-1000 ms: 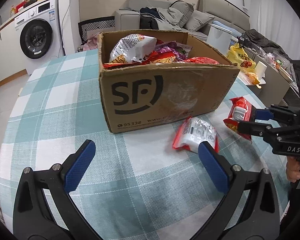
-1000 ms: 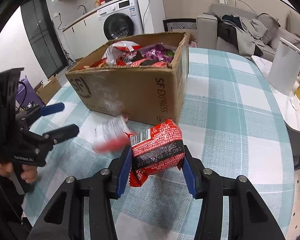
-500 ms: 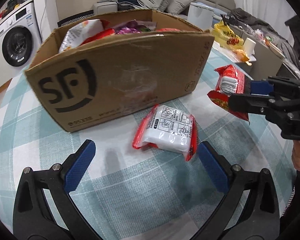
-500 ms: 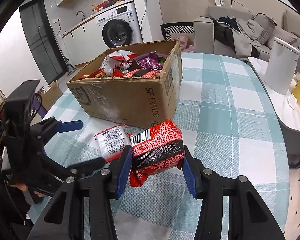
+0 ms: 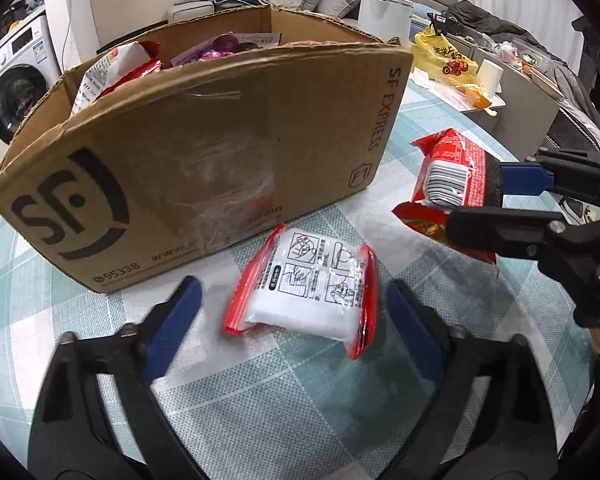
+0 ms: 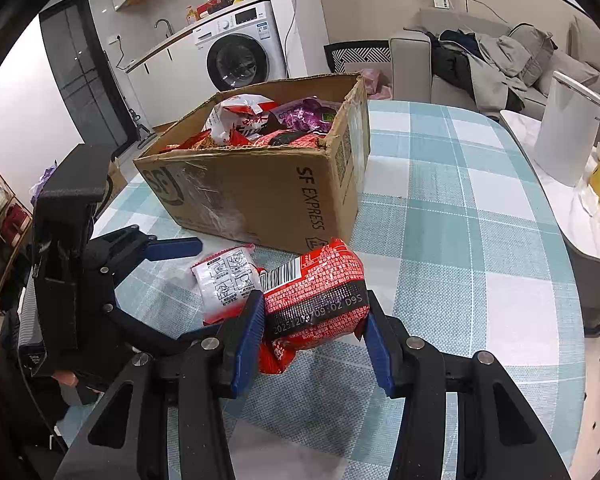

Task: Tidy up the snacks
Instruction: 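Grasp the red wafer bag with the right tool while the left tool grasps the white-red packet, then lift both packets and carry them over the SF box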

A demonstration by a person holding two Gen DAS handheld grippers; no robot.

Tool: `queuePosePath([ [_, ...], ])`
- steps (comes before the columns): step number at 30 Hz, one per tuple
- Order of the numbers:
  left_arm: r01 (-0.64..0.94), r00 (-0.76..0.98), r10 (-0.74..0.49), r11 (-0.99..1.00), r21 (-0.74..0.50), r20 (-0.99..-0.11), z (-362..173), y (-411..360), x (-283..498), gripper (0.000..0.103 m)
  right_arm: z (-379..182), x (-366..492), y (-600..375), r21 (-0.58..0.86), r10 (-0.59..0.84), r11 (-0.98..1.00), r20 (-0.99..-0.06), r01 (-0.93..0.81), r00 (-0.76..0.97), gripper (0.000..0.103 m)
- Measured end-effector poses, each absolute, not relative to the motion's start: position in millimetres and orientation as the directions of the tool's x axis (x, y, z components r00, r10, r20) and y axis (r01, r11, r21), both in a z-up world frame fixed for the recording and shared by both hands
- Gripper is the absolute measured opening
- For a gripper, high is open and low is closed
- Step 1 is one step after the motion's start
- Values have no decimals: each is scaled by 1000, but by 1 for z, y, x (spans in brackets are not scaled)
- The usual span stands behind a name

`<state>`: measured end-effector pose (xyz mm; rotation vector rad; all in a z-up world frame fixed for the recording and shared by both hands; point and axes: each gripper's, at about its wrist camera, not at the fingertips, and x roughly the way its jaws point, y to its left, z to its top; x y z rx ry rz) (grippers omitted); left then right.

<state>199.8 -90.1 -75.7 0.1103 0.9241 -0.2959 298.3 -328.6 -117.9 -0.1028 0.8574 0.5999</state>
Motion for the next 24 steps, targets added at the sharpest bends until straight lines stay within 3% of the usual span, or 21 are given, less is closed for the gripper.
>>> queuePosePath([
  [3,316,563,-216,948,-34,-798,-76,-95,199,62,-118,298,-328,150,457,830,-736,-537,500,48],
  [6,329,564,-235,943,-45,-792,-75,-98,198,53,-118,298,-328,149,456,829,-737,-538,499,48],
  [24,300,615,-246,952,-65,-749,-52,-68,171,50,-117,296,-324,159,475,821,-723,-548,502,48],
])
